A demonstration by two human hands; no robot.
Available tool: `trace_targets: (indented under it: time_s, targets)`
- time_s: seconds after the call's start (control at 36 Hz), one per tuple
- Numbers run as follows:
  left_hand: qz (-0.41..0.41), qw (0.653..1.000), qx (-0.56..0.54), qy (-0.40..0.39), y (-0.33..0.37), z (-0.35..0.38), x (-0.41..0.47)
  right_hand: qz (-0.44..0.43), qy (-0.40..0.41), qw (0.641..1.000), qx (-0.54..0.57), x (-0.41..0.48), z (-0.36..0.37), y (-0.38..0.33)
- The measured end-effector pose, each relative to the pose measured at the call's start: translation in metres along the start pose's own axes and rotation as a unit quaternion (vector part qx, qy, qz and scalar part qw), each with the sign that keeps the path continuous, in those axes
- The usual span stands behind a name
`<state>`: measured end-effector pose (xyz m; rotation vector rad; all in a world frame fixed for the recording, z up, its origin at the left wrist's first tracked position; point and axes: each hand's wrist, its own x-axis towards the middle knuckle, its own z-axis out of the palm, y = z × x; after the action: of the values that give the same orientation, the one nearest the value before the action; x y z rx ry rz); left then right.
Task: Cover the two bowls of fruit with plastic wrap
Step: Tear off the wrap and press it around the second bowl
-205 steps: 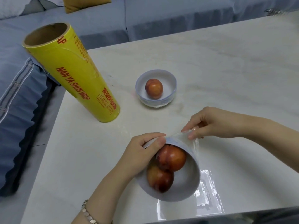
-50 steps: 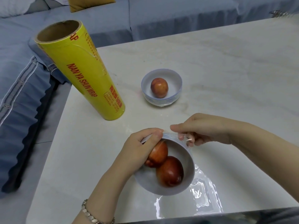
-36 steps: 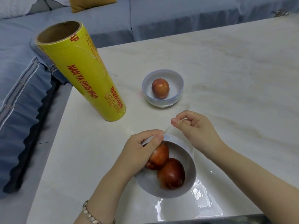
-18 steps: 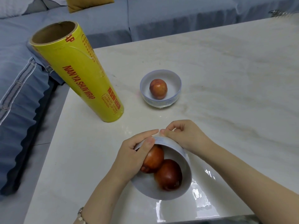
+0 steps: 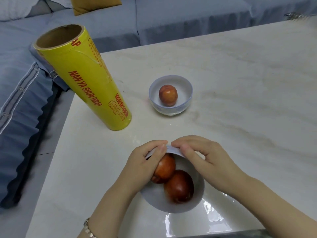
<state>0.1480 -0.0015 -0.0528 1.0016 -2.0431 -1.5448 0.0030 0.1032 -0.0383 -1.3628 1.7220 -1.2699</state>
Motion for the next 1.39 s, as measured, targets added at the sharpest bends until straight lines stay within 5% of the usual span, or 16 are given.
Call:
trace_targets:
  time_s: [0.31,0.36,0.47,0.61,0.92,1.06,1.39]
  targets:
    - [-0.037,0.998,-0.020,0.051,0.003,0.003,-0.001,0.178,-0.129,0.976,0.017,0.024,0.000,0.008]
    - [-0.039,0.998,-0.020,0.054,0.002,0.003,-0.001,0.204,-0.100,0.974,-0.016,0.019,-0.007,0.014]
    - [-0.044,0.995,-0.033,0.080,-0.001,0.002,-0.002,0.144,0.049,0.988,0.033,-0.012,-0.017,0.013]
    - [-0.061,0.990,-0.051,0.114,-0.002,0.002,-0.002,0.058,-0.003,0.997,0.041,-0.034,0.003,0.007]
    - [-0.056,0.984,-0.068,0.154,-0.001,0.003,-0.008,0.185,-0.043,0.971,0.145,-0.024,0.020,0.026]
    - [-0.059,0.984,-0.067,0.155,-0.004,0.002,-0.007,0.154,0.087,0.975,0.137,-0.036,0.010,0.020]
    - [-0.127,0.967,-0.105,0.195,0.001,0.001,-0.006,0.226,-0.024,0.966,0.122,-0.019,0.013,0.017]
